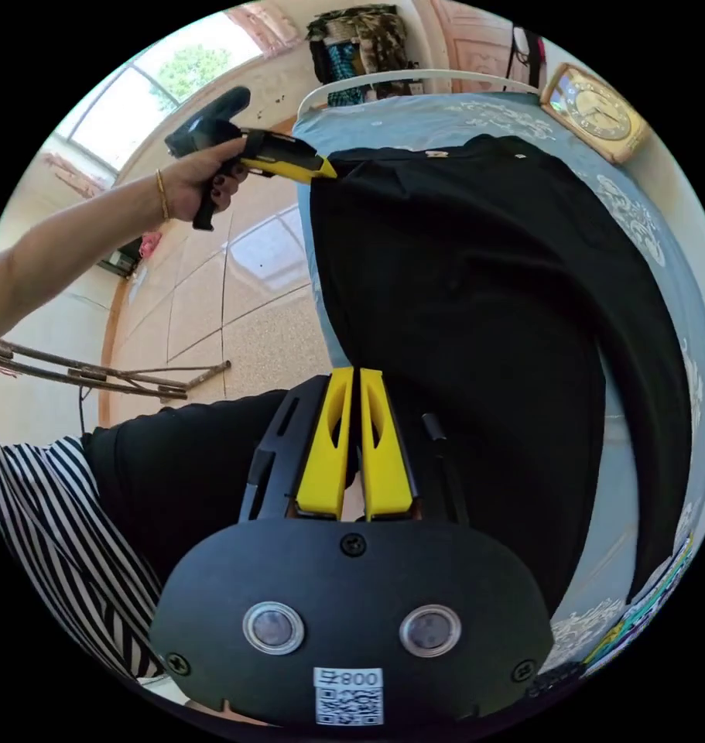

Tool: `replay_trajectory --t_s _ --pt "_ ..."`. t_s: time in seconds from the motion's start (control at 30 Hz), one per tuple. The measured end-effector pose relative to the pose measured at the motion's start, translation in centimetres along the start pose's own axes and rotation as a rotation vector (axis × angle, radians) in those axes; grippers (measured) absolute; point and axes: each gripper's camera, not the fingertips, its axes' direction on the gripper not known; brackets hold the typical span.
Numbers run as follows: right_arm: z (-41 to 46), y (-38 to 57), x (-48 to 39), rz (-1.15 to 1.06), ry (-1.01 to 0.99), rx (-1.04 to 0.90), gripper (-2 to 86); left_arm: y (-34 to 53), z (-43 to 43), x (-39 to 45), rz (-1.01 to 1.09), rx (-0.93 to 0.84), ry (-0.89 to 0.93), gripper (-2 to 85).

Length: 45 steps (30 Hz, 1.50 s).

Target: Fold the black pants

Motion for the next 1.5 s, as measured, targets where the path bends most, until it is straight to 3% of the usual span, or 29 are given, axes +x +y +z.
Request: replay_trajectory --t_s 0.13,0.23,0.3,0.6,0.7,1.0,1.17,1.4,1.5 --pt "-2.9 2.6 3.4 0.128 -0.019 0.116 2.9 1.1 -1.6 0.8 -0.01 0.11 -0.053 8.1" --pt "-4.8 4.1 7.9 0.247 -0.021 0.169 3.5 0.9 -2.9 3.5 0.023 0.211 -0.19 8.0" --pt "-5.9 4.7 10.8 0.302 -0.035 0.209 3.3 -0.2 -2.7 6.5 0.122 0.234 -0.192 7.5" --pt "-9.0 2.2 21.3 0.39 0.039 0.265 2.3 -8.4 9.4 20.4 0.522 0.002 -0.291 1.6" --pt "-8.5 1.3 23.9 0.412 0.057 0.214 1.4 -11.0 12.9 22.5 0.519 -0.029 -0.396 0.7" --pt "-10.5 0.9 29.6 0.43 0.036 0.182 0.1 -13.3 14.0 25.7 0.494 -0.003 -0.338 0.2" --pt "-13.7 4.2 30.4 0.424 0.049 0.203 0.1 -11.8 12.4 27.9 0.538 0.112 -0.247 0.3" --pt "-17.2 10.6 35.5 0.61 0.005 0.251 0.1 -15.2 17.6 30.6 0.574 -0.001 -0.386 0.3" --pt "-19.4 13.0 36.9 0.632 -0.044 0.316 0.1 -15.9 17.7 30.8 0.509 0.002 -0.318 0.2"
